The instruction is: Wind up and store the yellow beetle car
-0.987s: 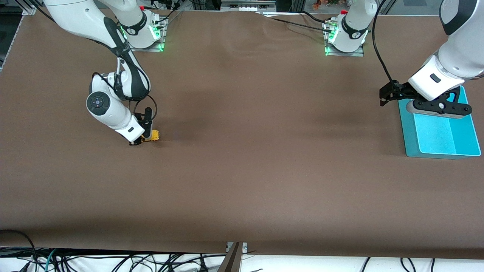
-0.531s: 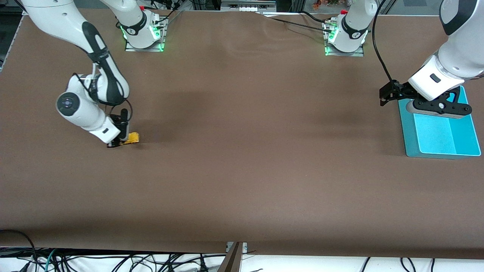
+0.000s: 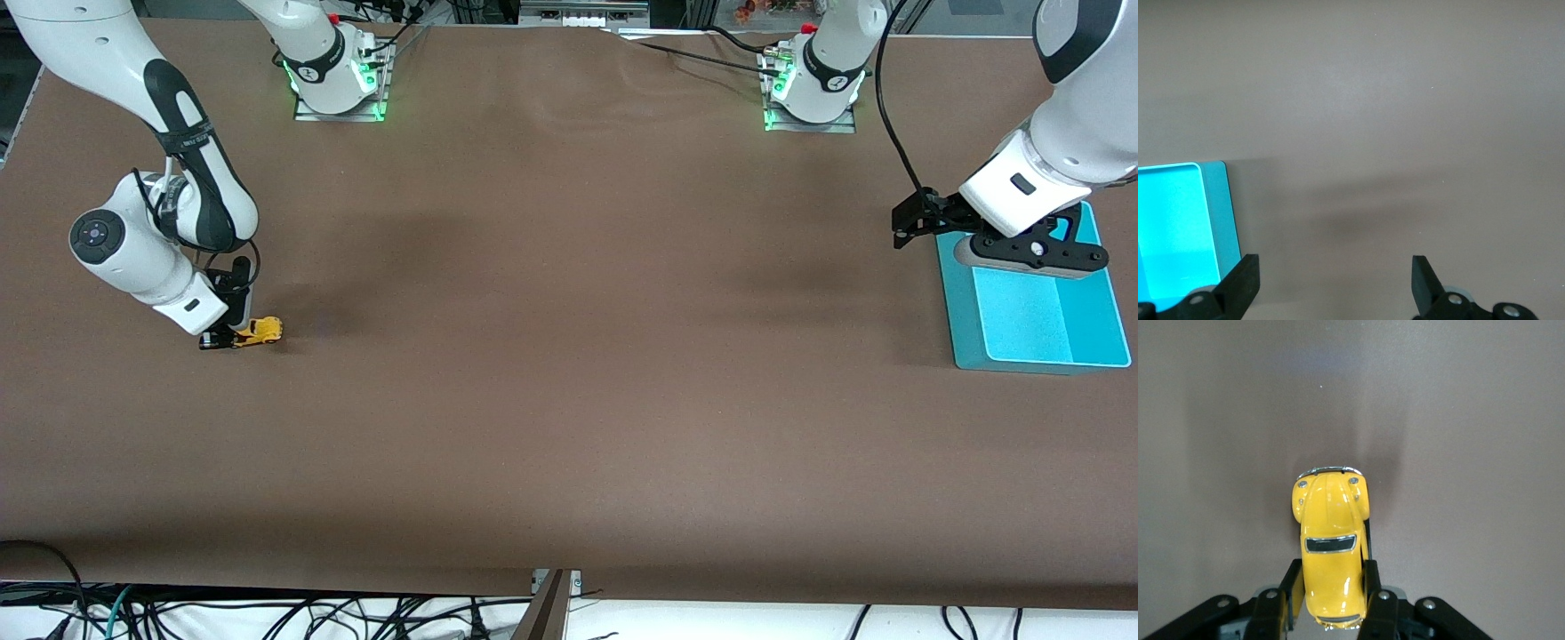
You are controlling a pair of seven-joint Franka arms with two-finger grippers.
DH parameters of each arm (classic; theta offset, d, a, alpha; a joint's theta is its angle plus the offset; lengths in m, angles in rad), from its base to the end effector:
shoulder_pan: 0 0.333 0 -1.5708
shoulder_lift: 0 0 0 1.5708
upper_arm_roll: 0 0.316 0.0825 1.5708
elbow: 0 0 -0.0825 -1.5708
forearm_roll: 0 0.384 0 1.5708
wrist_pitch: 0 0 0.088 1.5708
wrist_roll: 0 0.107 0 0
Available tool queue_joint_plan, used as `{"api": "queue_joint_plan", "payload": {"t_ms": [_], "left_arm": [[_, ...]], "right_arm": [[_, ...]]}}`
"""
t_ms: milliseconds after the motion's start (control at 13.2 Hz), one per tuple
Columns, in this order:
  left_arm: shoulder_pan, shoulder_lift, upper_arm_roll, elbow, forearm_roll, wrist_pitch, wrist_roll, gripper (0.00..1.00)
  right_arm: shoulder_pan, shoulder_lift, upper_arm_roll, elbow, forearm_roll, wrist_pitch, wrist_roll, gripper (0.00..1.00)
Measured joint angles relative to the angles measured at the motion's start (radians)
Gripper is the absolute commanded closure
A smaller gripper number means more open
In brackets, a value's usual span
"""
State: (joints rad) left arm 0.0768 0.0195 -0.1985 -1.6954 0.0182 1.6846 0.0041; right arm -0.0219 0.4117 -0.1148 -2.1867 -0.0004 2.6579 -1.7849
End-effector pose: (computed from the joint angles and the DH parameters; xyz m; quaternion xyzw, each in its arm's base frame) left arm 0.5613 -0.0660 0.5644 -0.9978 0.0640 0.0145 0.0080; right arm 0.5604 -0.0776 0.2034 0.6746 0.7372 -0.0010 0.0385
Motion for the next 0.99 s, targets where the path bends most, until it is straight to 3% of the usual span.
{"api": "queue_joint_plan", "payload": {"t_ms": [304, 683, 987], "left_arm": [[0.0, 0.0, 0.0, 0.0, 0.0, 0.0, 0.0, 0.0], [0.0, 0.0, 0.0, 0.0, 0.0, 0.0, 0.0, 0.0], [0.0, 0.0, 0.0, 0.0, 0.0, 0.0, 0.0, 0.0]], "right_arm": [[0.0, 0.012, 0.003, 0.002, 0.0, 0.008, 0.0, 0.0], [0.0, -0.045, 0.01, 0.008, 0.0, -0.012, 0.0, 0.0], [0.001, -0.073, 0.024, 0.103, 0.001, -0.195, 0.093, 0.0]]}}
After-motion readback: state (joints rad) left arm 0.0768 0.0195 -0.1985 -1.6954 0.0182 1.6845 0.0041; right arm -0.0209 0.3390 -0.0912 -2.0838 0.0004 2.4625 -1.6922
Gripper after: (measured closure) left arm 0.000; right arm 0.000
